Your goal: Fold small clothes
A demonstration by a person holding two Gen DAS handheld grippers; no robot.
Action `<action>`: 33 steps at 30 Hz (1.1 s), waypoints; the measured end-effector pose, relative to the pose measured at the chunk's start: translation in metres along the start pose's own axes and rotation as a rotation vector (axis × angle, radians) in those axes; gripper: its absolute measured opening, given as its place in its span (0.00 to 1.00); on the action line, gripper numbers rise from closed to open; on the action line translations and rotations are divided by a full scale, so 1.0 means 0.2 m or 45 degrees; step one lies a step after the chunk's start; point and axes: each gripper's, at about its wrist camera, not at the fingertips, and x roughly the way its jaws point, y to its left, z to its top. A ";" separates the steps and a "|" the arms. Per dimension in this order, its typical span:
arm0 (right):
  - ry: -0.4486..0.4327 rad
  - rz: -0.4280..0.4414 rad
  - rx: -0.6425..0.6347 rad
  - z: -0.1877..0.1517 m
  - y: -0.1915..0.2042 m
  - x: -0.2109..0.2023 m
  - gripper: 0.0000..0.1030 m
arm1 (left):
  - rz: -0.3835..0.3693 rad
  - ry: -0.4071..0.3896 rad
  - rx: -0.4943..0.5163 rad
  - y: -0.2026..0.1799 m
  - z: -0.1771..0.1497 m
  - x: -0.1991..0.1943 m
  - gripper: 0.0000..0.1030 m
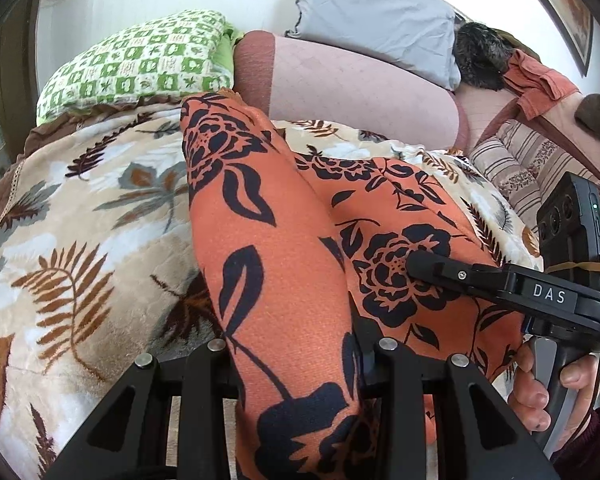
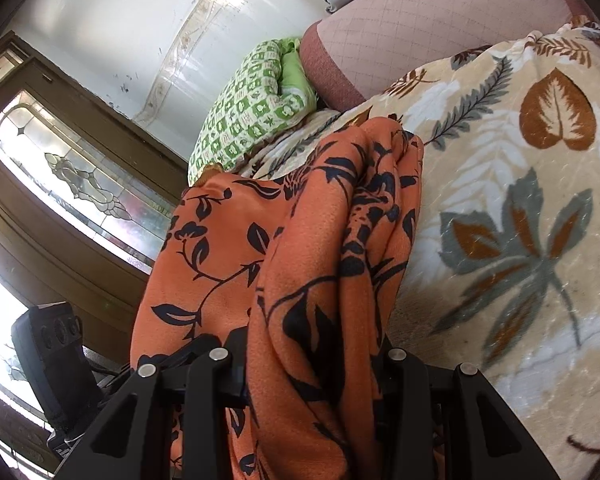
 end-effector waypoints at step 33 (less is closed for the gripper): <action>0.081 -0.086 0.111 0.01 -0.06 0.04 0.39 | 0.011 0.125 -0.060 0.02 -0.02 0.15 0.37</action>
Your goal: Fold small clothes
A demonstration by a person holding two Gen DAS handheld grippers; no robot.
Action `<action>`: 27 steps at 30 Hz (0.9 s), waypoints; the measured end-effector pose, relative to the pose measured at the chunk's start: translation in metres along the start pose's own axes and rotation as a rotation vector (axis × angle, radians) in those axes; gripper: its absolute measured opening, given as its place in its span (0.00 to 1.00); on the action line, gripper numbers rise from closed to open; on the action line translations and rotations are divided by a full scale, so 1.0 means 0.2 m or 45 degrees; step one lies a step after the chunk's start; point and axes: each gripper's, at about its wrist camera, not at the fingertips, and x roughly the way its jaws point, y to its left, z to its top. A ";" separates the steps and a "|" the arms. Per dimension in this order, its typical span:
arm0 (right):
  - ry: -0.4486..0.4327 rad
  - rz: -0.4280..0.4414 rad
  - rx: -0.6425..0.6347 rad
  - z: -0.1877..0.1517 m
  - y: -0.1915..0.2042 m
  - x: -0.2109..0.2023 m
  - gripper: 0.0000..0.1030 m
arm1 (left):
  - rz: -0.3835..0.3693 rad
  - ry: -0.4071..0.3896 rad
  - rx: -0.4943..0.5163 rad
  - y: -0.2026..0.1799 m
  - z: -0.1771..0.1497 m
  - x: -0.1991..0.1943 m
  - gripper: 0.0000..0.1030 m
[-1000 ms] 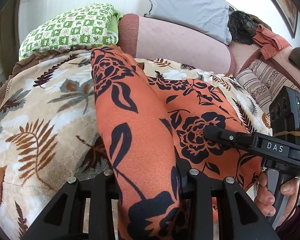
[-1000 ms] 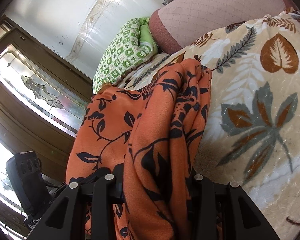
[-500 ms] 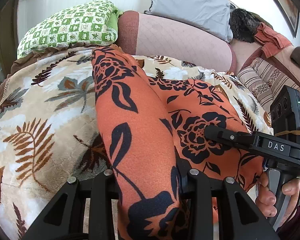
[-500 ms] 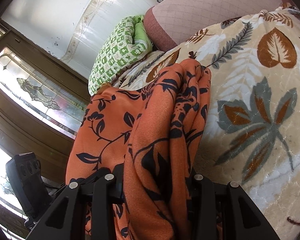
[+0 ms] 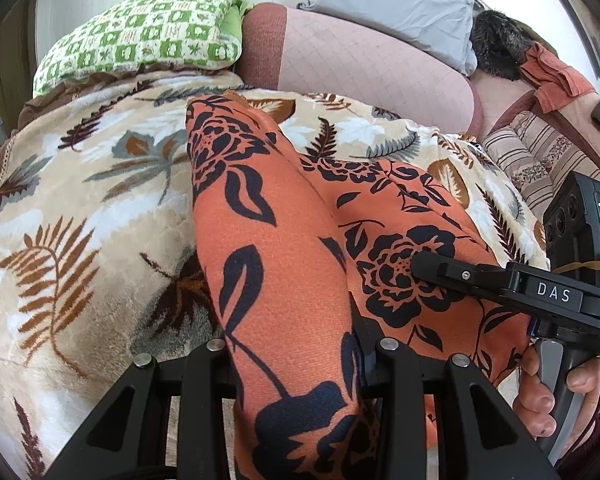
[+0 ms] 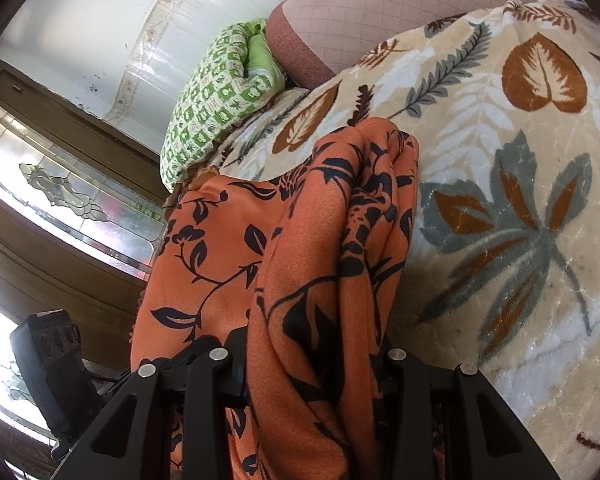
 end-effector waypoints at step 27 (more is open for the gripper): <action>0.095 -0.034 0.186 -0.01 -0.12 0.06 0.54 | 0.087 0.077 -0.050 0.06 -0.01 0.04 0.61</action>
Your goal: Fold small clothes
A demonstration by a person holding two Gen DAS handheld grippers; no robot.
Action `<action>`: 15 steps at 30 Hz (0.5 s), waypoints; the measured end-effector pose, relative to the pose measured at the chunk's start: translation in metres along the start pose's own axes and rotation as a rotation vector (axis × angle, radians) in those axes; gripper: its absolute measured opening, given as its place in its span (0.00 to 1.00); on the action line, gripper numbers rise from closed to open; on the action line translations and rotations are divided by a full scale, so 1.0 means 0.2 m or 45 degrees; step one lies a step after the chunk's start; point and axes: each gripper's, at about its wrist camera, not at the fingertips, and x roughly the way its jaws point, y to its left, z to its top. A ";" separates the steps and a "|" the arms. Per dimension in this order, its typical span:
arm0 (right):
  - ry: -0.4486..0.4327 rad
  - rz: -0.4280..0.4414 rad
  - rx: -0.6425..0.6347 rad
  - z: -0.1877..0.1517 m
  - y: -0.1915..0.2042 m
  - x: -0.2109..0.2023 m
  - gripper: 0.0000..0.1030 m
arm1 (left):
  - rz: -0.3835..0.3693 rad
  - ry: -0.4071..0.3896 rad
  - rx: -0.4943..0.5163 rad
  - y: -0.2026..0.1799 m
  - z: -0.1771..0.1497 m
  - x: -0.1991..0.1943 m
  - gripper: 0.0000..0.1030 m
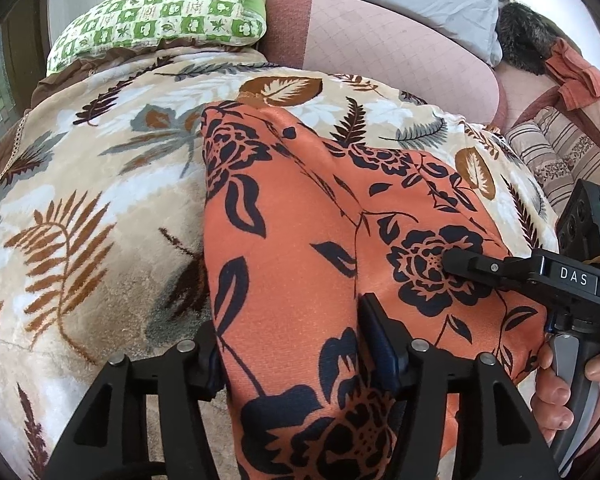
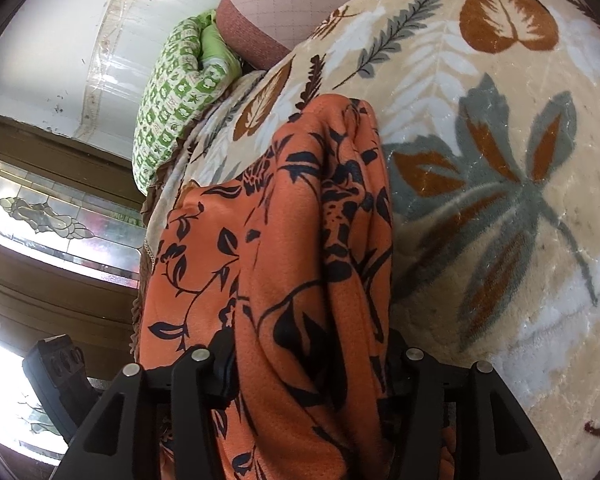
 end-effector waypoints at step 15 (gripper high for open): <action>-0.458 -0.199 -0.373 -0.14 0.21 -0.45 0.54 | 0.398 -0.274 -0.030 0.11 -0.08 -0.30 0.67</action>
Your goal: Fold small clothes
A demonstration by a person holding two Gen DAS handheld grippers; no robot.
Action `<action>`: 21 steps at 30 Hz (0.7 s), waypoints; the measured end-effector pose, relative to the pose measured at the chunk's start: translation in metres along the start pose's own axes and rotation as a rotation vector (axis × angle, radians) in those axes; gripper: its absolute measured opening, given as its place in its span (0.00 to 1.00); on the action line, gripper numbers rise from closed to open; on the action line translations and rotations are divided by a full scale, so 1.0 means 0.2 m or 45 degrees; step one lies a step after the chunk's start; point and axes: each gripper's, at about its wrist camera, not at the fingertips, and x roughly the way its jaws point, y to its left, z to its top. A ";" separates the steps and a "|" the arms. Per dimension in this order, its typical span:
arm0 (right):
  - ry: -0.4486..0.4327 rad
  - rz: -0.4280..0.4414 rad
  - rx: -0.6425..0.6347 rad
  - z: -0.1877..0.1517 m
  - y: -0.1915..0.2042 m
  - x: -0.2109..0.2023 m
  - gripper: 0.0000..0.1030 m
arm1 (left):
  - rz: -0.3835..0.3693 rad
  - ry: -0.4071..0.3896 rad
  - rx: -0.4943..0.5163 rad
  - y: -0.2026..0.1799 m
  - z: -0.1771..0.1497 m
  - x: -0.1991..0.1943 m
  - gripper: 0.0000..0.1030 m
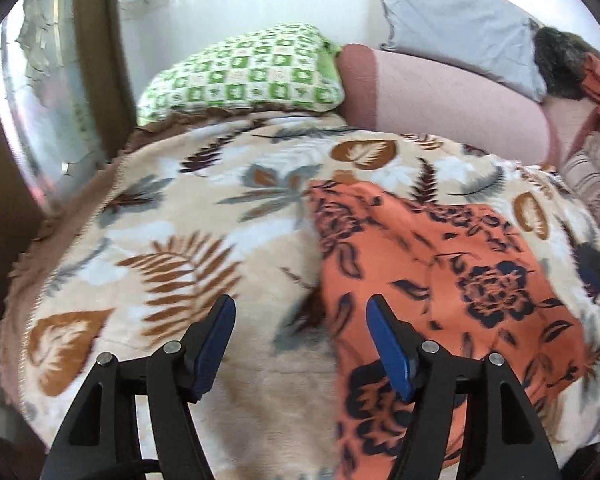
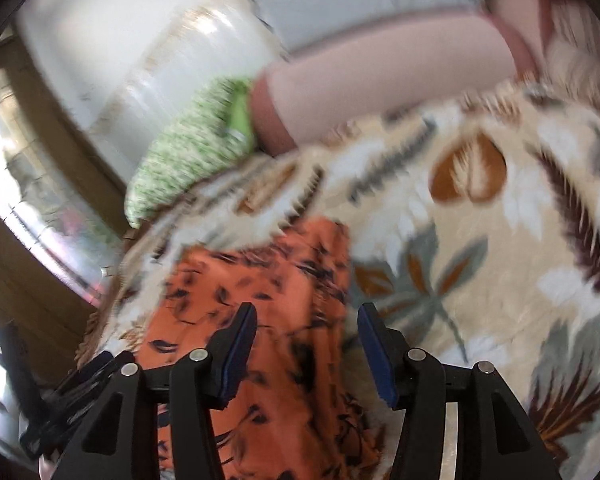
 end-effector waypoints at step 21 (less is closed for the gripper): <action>0.125 0.117 0.032 0.03 0.04 0.12 0.46 | 0.056 -0.112 -0.008 -0.04 -0.01 -0.01 0.79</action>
